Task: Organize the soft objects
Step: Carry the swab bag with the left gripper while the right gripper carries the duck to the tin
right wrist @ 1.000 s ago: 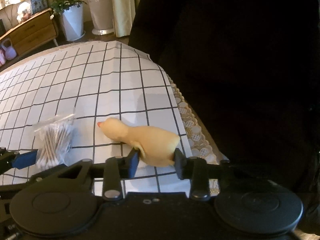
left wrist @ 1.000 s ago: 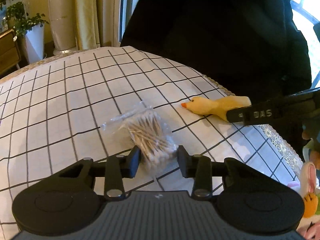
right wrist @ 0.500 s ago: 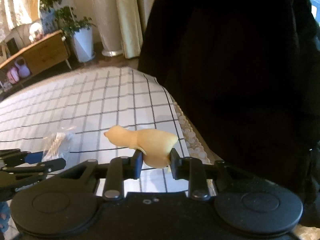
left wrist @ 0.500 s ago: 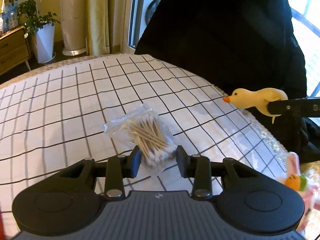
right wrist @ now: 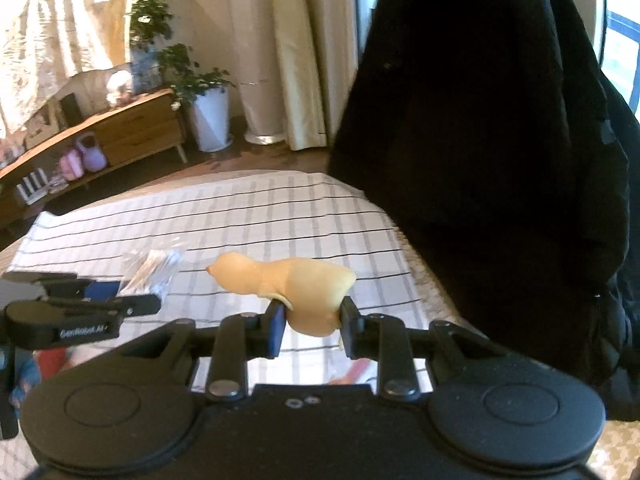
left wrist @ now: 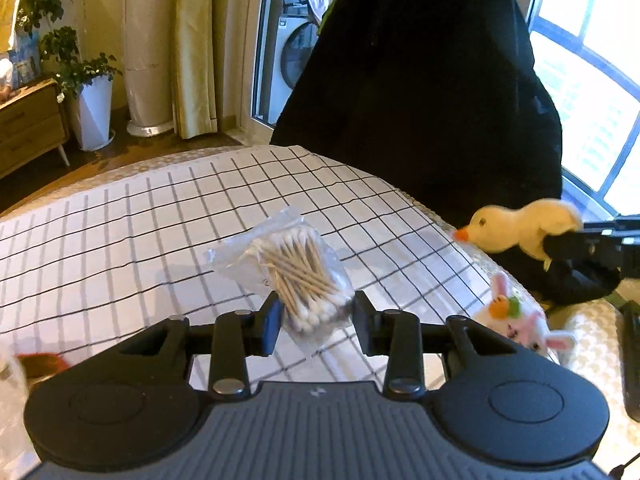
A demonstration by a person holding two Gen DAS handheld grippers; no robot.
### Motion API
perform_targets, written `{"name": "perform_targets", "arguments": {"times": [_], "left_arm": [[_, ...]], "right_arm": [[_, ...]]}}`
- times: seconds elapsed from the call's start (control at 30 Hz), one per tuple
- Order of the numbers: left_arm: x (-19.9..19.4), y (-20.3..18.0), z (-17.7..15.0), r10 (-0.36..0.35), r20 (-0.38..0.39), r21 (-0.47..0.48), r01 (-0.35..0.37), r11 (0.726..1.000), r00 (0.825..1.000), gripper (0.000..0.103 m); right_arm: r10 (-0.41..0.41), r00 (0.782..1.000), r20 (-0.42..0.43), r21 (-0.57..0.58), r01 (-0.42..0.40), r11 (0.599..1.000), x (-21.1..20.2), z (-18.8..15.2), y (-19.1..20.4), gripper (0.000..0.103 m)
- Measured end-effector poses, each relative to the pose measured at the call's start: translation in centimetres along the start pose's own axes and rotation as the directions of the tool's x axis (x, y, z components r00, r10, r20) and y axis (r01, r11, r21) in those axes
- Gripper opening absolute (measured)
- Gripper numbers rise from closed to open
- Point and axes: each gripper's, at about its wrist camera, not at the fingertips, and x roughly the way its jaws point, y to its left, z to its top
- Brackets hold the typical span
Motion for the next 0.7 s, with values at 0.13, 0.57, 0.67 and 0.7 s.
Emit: {"name": "perform_targets", "arguments": {"times": [0.13, 0.57, 0.67, 0.7], "left_arm": [[-3.1, 1.4, -1.1, 0.012, -0.007, -0.002, -0.012, 1.000, 1.000, 0.037], [-12.7, 7.4, -4.7, 0.044, -0.005, -0.004, -0.044, 0.999, 0.999, 0.037], [-14.3, 8.7, -5.6, 0.063, -0.001, -0.014, -0.063, 0.998, 0.998, 0.037], [-14.8, 9.3, -5.9, 0.069, 0.000, -0.022, -0.069, 0.997, 0.998, 0.037]], "right_arm": [[0.042, 0.999, -0.007, -0.016, -0.042, 0.999, -1.3, -0.7, 3.2, 0.027], [0.175, 0.985, -0.005, -0.117, -0.174, 0.978, -4.1, -2.5, 14.2, 0.027], [0.202, 0.979, -0.012, -0.139, -0.202, 0.969, -4.1, -2.5, 16.4, 0.027], [0.209, 0.978, -0.014, -0.146, -0.208, 0.967, -4.1, -2.5, 17.1, 0.027]]}}
